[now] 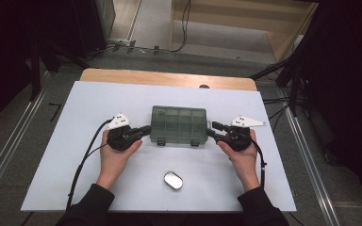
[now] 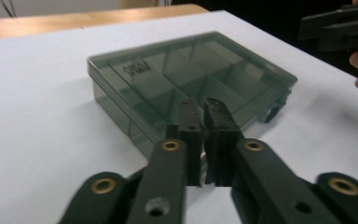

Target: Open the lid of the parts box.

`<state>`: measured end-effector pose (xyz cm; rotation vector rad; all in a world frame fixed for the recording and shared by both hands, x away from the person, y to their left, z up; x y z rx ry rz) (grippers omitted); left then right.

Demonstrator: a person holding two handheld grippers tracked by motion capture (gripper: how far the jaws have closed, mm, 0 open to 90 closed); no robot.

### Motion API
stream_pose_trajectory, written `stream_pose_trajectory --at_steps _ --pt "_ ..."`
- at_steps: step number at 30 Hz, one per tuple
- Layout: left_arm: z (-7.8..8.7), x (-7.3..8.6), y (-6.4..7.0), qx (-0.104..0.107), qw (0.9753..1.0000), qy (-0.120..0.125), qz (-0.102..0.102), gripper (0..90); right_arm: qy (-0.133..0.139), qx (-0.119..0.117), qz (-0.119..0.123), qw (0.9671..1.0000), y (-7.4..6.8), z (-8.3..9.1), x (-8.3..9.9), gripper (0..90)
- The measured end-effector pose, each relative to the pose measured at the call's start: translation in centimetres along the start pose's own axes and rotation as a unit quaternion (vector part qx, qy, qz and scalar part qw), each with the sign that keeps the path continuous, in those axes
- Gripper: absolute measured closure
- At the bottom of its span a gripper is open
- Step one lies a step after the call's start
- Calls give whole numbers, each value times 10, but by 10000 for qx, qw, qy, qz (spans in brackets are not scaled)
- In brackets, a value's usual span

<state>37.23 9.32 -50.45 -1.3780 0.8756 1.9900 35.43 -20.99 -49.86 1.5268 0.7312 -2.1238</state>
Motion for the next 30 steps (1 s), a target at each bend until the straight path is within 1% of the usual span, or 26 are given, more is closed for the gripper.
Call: stream_pose_trajectory --at_steps 1,2,3,4,5,7,9,10,13,16,17,20,23,26,29,30 --pt "0 3 0 1 10000 -48 -8 888 -74 59 31 10000 1 0 3 623" --pt "0 4 0 8 10000 -83 -2 890 -134 117 9 9998 3 1 6 679" --pt "0 6 0 7 9999 -137 11 890 -175 101 -33 9998 4 1 8 708" --pt "0 8 -1 11 9998 -198 -11 891 -224 68 -74 9997 5 2 11 756" --pt "0 9 0 30 9997 -232 -5 891 -262 22 -98 9996 6 2 14 789" --pt "0 13 0 8 9994 -346 -65 891 -390 4 -43 9992 7 3 19 845" --pt "1 15 -3 -32 9992 -390 -19 892 -509 0 -7 9987 8 4 24 878" --pt "1 17 -5 -62 9992 -404 3 891 -571 -19 12 9984 8 4 26 879" --pt "1 22 -10 -111 9987 -500 54 892 -736 84 84 9972 8 2 31 879" --pt "0 27 -14 -202 9977 -629 117 891 -814 194 -14 9965 11 -2 36 879" --pt "-1 28 -15 -215 9976 -653 127 892 -852 223 -6 9961 11 -3 38 880" --pt "-4 31 -14 -241 9971 -707 154 892 -1013 331 140 9942 10 -8 44 880" --pt "-4 31 -15 -261 9968 -744 144 892 -1109 375 235 9928 9 -11 48 880" --pt "-4 32 -15 -265 9965 -783 125 891 -1128 330 222 9928 9 -10 49 880" --pt "-5 32 -13 -238 9965 -795 86 891 -1164 330 294 9922 8 -8 49 881" --pt "-5 32 -13 -232 9965 -800 77 891 -1194 321 357 9917 8 -9 50 881"
Point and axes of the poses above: each handheld gripper's, and its own axes: z roughly backward along the jaws, x roughly out of its underside, y roughly to its right, the point moved 6 cm from there along -z, roughly forward along the jaws, and after that the axes turned 12 degrees about y, right-handed, at the moved point
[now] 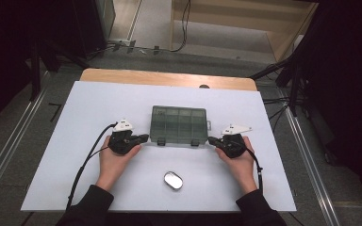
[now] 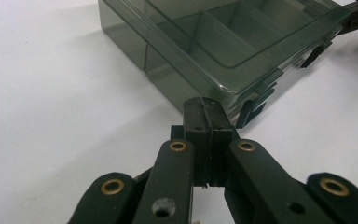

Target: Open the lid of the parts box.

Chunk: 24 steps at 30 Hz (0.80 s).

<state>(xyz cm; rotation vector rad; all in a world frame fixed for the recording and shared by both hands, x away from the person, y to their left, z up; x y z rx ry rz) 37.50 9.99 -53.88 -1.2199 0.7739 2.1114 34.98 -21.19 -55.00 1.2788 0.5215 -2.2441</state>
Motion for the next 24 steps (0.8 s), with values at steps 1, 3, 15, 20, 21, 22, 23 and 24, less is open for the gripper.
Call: stream_pose_trajectory --at_steps 1,3,15,20,21,22,23,24 --pt "0 0 0 4 10000 -2 -5 892 -33 21 49 10000 0 0 1 881" --pt "0 0 1 7 10000 2 -10 891 -65 -2 83 9999 -1 -1 2 881" --pt "0 0 1 29 10000 -23 -49 891 -32 -26 191 9998 -2 3 0 881" --pt "1 -1 2 26 9999 -51 -140 891 -17 -45 208 9998 -2 3 -1 881" --pt "1 -1 2 31 9999 -66 -151 891 -17 -47 202 9998 -2 3 -1 881" --pt "1 0 2 40 9998 -92 -150 891 -23 -47 199 9998 -2 3 -1 881" --pt "1 0 2 47 9998 -118 -168 891 -13 -53 213 9998 -2 3 -1 881" --pt "0 1 2 64 9997 -146 -179 891 6 -65 202 9998 -3 3 -2 881"
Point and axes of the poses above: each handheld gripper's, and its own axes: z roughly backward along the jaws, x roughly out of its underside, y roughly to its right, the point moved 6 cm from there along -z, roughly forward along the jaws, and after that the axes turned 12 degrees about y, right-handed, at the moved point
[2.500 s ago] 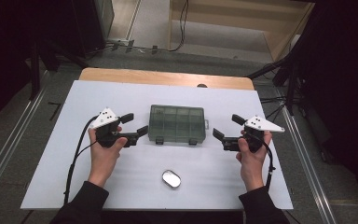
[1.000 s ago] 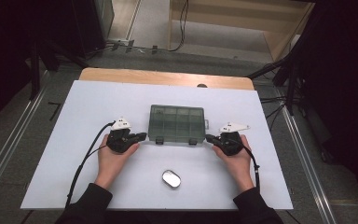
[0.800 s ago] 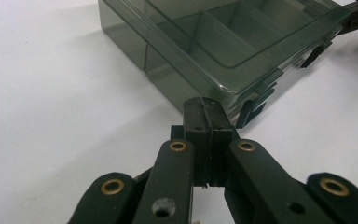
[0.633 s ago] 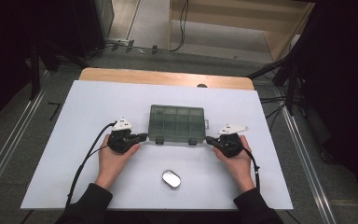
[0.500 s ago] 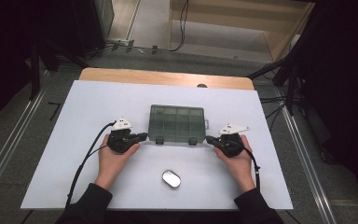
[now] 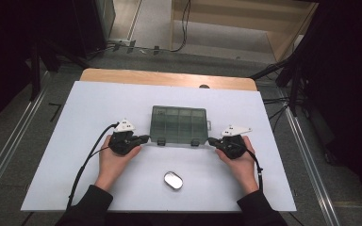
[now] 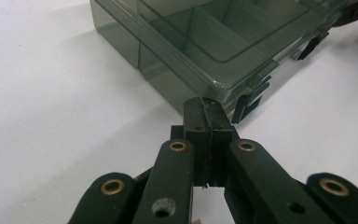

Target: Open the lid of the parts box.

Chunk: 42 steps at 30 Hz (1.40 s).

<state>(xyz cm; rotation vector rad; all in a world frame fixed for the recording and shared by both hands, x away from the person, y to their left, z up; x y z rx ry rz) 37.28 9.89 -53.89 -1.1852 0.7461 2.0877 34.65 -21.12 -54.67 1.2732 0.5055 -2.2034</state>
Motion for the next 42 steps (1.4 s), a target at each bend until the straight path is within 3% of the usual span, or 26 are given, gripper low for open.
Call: stream_pose_trajectory --at_steps 10,23,33,37,42 --pt "1 -3 3 64 10000 40 -58 891 168 -85 -143 9997 1 6 -6 881" --pt "5 -19 9 183 9986 495 -71 891 440 -151 -237 9986 0 12 -15 880" --pt "1 -37 9 195 9956 904 -146 891 858 -297 -365 9952 -3 14 -30 880" --pt "-1 -46 10 234 9940 1066 -70 891 973 -425 -390 9936 -2 13 -36 878" --pt "-3 -57 6 207 9928 1181 -67 891 1232 -327 -480 9907 5 14 -46 861"
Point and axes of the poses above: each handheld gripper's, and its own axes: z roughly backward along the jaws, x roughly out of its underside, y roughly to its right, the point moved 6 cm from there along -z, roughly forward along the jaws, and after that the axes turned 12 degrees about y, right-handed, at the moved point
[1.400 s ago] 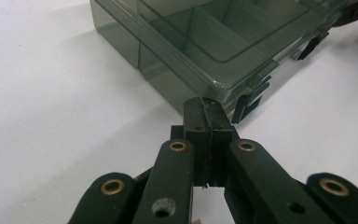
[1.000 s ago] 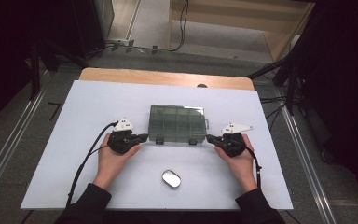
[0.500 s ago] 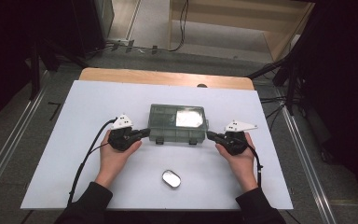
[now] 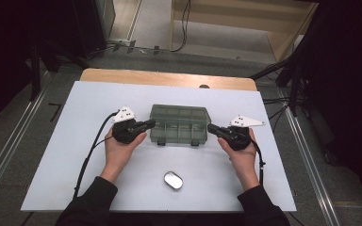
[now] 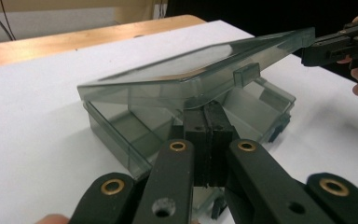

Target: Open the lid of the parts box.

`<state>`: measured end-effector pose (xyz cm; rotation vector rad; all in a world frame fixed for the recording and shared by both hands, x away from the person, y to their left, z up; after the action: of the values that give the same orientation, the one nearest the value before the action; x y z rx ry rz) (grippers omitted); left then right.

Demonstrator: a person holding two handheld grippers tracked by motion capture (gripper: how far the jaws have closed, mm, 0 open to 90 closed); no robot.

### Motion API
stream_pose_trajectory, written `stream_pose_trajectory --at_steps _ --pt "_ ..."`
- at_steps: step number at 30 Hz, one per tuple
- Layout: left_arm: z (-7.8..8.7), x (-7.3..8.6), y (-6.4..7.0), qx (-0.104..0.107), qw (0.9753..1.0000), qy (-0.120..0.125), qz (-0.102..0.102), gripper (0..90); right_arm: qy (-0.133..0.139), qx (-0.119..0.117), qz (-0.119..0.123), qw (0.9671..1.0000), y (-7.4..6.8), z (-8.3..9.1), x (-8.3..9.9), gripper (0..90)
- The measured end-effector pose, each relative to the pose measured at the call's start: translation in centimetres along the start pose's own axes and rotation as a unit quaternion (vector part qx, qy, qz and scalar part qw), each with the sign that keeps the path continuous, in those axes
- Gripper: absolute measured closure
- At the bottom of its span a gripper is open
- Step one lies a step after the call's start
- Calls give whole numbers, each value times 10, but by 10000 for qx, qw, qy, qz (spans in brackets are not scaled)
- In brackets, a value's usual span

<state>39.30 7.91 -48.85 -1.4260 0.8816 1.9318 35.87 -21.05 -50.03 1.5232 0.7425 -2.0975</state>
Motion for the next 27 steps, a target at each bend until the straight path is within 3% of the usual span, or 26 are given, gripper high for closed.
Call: stream_pose_trajectory --at_steps 11,17,21,22,23,27 --pt "-10 -16 -7 -56 9998 171 27 890 83 107 106 9999 14 -6 -18 842" --pt "-15 -26 -14 -92 9996 256 54 891 174 59 129 9997 19 -4 -31 750" --pt "-19 -31 -18 -137 9993 339 76 891 408 -63 196 9990 19 0 -38 643" --pt "-20 -33 -20 -145 9991 389 111 891 517 -74 136 9985 21 1 -41 546" --pt "-21 -35 -21 -167 9990 402 105 891 552 -96 134 9983 21 1 -42 510" --pt "-24 -39 -25 -221 9986 471 112 891 559 -92 142 9983 24 -4 -47 238"
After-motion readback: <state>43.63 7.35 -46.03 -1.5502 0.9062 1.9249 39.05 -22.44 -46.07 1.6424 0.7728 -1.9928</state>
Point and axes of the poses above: each handheld gripper's, and its own axes: z roughly backward along the jaws, x roughly out of its underside, y roughly to its right, the point moved 6 cm from there along -z, roughly forward along the jaws, and after that the axes turned 12 degrees about y, right-handed, at the moved point
